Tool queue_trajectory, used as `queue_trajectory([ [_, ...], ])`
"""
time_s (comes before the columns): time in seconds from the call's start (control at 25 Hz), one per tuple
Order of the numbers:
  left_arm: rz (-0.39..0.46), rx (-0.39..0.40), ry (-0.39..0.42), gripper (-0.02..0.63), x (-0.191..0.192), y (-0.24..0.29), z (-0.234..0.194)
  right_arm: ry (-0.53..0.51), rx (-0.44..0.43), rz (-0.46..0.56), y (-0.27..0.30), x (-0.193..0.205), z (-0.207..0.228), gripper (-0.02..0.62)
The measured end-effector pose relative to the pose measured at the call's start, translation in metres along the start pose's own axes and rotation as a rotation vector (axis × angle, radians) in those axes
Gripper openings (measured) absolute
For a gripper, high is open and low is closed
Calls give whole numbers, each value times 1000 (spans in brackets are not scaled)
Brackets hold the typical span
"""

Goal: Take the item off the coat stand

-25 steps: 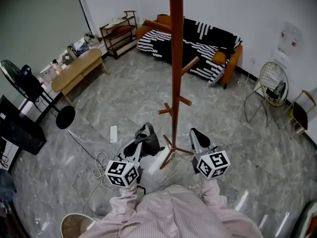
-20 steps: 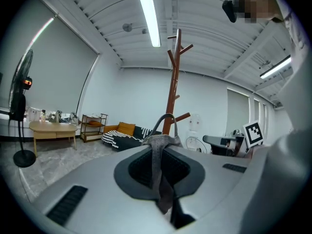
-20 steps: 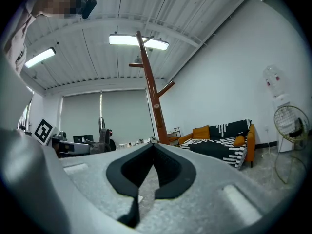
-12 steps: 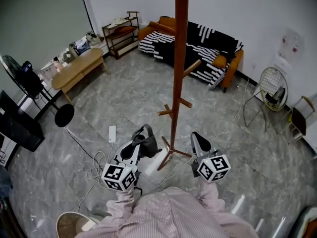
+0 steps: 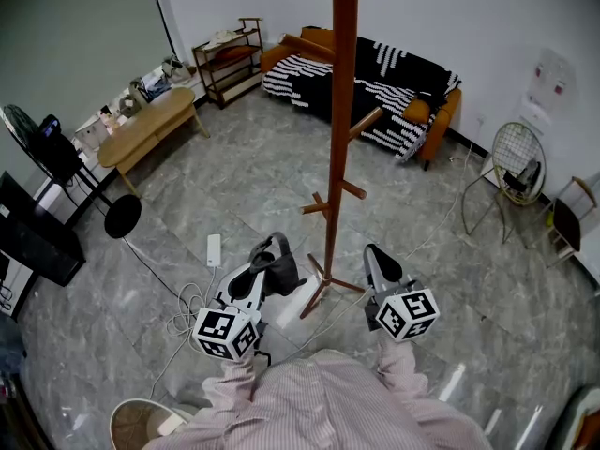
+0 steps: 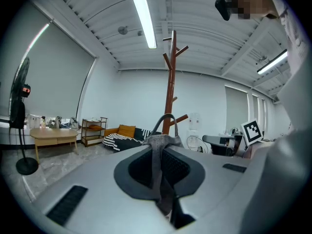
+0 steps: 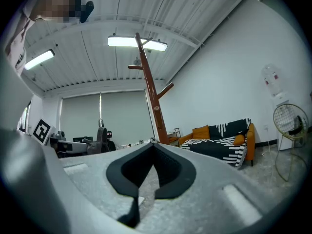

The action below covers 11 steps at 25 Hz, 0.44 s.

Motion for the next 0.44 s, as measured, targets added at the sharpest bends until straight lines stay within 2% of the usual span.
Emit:
queue_trajectory([
  [0.44, 1, -18, 11, 14, -1, -1, -6, 2, 14, 17, 3, -7, 2, 5],
])
Point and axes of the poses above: the fingertips, and each gripper's own axes: y forward along the fingers, z to its right, x out of its underside, the point moved 3 cm from there along -y, backward along the fingers, and after that the axes turned 14 degrees about -y, right-handed, at the moved point
